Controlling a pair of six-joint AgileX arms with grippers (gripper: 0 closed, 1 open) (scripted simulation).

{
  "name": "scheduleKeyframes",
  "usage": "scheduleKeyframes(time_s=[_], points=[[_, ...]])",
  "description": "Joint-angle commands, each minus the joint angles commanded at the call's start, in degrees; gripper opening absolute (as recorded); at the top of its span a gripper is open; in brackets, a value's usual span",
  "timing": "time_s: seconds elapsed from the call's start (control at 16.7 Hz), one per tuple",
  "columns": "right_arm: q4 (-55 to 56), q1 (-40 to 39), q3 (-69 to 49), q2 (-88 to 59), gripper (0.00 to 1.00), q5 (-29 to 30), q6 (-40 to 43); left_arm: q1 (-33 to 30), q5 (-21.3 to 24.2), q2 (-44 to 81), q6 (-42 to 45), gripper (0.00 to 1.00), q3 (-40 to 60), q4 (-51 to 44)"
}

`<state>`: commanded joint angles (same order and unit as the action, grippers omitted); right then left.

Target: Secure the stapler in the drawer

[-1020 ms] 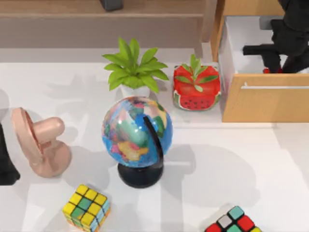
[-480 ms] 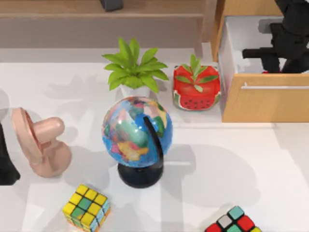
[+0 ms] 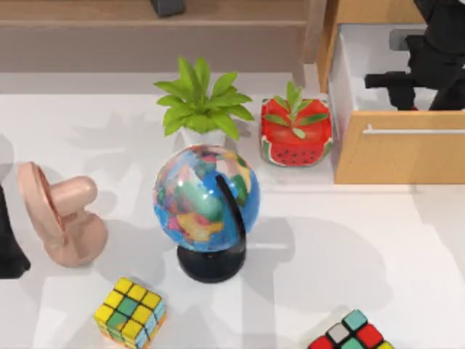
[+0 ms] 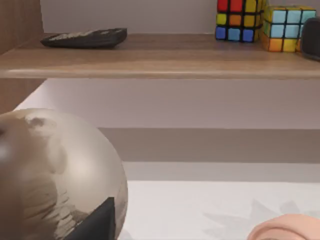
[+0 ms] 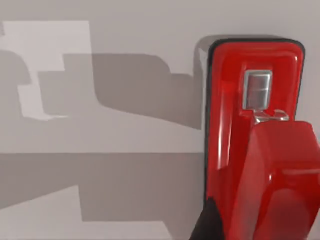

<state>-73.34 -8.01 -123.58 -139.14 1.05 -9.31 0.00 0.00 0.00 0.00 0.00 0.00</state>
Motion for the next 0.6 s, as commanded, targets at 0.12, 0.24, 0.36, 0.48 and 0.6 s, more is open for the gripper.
scheduleKeyframes(time_s=[0.12, 0.24, 0.36, 0.48, 0.6], points=[[0.0, 0.0, 0.0, 0.0, 0.83, 0.0, 0.0, 0.0, 0.0, 0.0, 0.0, 1.0, 0.0, 0.0], [0.0, 0.0, 0.0, 0.0, 0.98, 0.0, 0.0, 0.0, 0.0, 0.0, 0.0, 1.0, 0.0, 0.0], [0.0, 0.0, 0.0, 0.0, 1.0, 0.0, 0.0, 0.0, 0.0, 0.0, 0.0, 1.0, 0.0, 0.0], [0.0, 0.0, 0.0, 0.0, 1.0, 0.0, 0.0, 0.0, 0.0, 0.0, 0.0, 1.0, 0.0, 0.0], [0.0, 0.0, 0.0, 0.0, 1.0, 0.0, 0.0, 0.0, 0.0, 0.0, 0.0, 1.0, 0.0, 0.0]])
